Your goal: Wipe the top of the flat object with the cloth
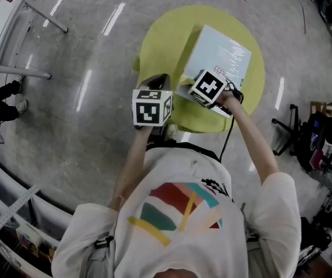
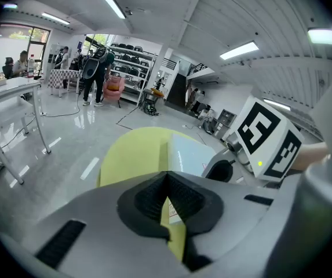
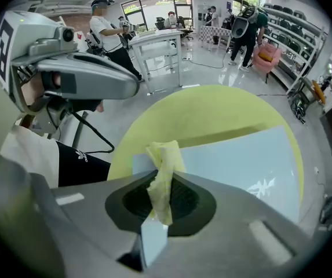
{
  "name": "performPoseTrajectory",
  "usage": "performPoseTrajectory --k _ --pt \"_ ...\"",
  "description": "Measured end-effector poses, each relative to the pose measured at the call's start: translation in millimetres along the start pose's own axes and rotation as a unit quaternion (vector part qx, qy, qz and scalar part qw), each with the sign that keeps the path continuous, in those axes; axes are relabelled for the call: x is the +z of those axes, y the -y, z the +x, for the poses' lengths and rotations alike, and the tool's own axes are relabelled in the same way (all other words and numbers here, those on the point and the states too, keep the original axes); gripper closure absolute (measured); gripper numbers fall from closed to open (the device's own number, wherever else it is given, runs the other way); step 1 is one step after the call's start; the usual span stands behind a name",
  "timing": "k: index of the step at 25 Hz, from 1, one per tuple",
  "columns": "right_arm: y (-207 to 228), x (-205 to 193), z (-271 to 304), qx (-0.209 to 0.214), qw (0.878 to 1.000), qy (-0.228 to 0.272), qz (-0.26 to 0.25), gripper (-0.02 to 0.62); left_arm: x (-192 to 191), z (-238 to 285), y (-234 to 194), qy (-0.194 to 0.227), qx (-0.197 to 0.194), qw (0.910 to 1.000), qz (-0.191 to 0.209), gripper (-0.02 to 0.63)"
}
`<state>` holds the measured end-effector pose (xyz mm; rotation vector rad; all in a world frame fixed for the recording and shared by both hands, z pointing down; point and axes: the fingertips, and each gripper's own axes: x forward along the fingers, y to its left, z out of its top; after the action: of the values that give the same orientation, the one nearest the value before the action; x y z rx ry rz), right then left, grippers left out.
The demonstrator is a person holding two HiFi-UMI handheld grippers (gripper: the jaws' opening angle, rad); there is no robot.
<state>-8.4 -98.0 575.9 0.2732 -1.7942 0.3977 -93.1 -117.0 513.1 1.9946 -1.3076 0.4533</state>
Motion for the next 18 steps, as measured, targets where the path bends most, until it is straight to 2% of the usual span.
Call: performPoseTrajectory --k 8,15,17,18 --pt "-35.0 -5.7 1.4 0.028 1.000 0.011 -0.005 0.569 -0.9 1.9 -1.3 -0.008 0.000 1.0000 0.005 0.592" --pt "-45.2 -8.2 1.2 0.035 0.999 0.023 0.007 0.569 -0.4 5.1 0.7 -0.017 -0.005 0.9998 0.013 0.592" --pt "-48.5 -3.3 -6.5 0.030 0.998 0.053 0.013 0.569 0.1 4.9 1.3 -0.015 -0.004 0.9998 0.014 0.592" --pt "-52.9 2.3 -12.6 0.033 0.996 0.085 0.024 0.569 0.9 4.6 0.8 -0.014 -0.004 0.9998 0.015 0.592"
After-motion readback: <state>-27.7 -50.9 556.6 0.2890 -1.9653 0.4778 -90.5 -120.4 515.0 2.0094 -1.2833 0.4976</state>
